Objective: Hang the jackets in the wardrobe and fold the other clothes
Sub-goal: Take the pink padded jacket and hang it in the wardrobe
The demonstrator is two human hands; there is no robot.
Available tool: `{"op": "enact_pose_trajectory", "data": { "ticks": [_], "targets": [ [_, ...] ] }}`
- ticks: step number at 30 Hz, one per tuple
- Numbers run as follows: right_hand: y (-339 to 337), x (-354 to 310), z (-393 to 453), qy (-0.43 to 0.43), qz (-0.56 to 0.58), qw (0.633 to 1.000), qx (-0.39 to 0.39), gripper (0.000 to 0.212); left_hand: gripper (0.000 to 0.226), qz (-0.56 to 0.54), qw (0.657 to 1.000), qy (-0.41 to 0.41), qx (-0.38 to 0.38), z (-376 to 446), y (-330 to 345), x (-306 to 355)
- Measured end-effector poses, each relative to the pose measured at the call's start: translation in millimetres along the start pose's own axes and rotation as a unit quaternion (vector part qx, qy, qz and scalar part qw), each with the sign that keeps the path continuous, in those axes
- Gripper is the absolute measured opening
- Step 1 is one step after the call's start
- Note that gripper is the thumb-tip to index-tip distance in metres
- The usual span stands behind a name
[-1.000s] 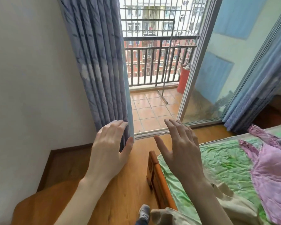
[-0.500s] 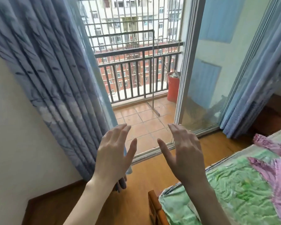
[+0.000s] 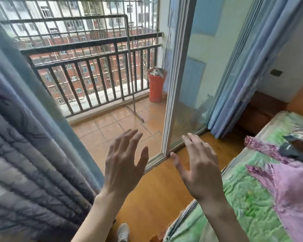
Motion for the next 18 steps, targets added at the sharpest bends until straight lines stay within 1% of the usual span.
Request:
{"op": "enact_pose_trajectory", "data": {
  "ticks": [5,10,14,18],
  "targets": [
    [33,8,70,0.09,-0.019,0.995,0.03,0.065,0.05,-0.016,0.995,0.059,-0.078,81,38,-51],
    [56,11,130,0.155,-0.043,0.985,0.062,0.065,0.047,-0.035,0.985,0.129,-0.105,158,61,-92],
    [59,18,155,0.195,-0.076,0.974,0.083,0.062,0.046,-0.075,0.978,0.157,-0.112,198,86,-105],
    [57,35,169,0.226,-0.111,0.963,0.099,0.06,0.047,-0.112,0.964,0.196,-0.143,228,124,-100]
  ]
}}
Point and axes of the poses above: each hand's wrist, its own z-axis towards the middle knuckle, its own y-axis out of the palm, x = y × z, the point moved 5 cm from there along z, towards the middle knuckle, and after that the axes turned 4 degrees about -x, right-handed, at the moved point
